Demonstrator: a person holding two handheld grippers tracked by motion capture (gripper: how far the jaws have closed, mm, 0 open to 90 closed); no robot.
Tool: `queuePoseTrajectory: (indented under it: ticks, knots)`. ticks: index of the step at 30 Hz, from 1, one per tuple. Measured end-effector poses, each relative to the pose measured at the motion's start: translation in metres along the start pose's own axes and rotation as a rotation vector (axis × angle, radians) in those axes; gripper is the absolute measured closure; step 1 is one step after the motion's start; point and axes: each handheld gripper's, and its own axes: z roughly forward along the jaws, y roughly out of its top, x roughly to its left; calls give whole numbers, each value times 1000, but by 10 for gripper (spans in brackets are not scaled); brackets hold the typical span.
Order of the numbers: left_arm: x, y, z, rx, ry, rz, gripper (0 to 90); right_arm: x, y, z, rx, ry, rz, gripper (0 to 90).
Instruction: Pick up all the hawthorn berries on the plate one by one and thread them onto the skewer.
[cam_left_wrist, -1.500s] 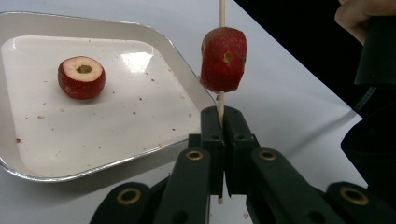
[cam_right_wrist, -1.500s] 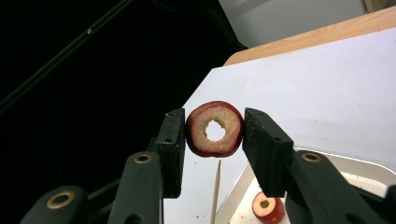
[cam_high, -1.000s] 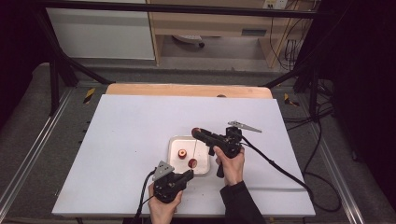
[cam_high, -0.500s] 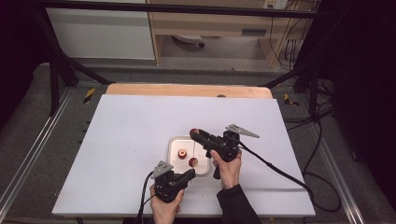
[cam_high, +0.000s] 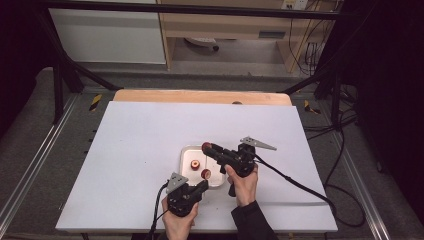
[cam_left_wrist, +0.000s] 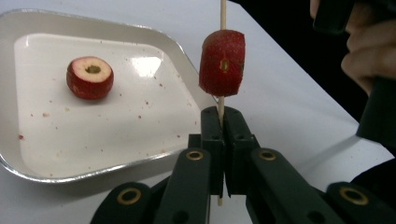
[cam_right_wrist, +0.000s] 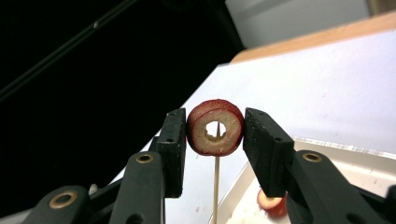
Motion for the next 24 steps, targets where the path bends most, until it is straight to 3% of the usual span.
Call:
queuePoseTrajectory:
  ticks: [8, 14, 21, 24]
  knots:
    - [8, 4, 7, 40, 9, 25, 881, 3, -14, 3, 70, 16, 2, 611]
    - [8, 3, 6, 29, -2, 43, 888, 4, -16, 1, 78, 21, -21, 614]
    - [8, 5, 0, 32, -3, 75, 890, 4, -12, 0, 84, 55, -10, 615]
    - [7, 5, 2, 47, 8, 108, 890, 3, -12, -1, 100, 65, -19, 613]
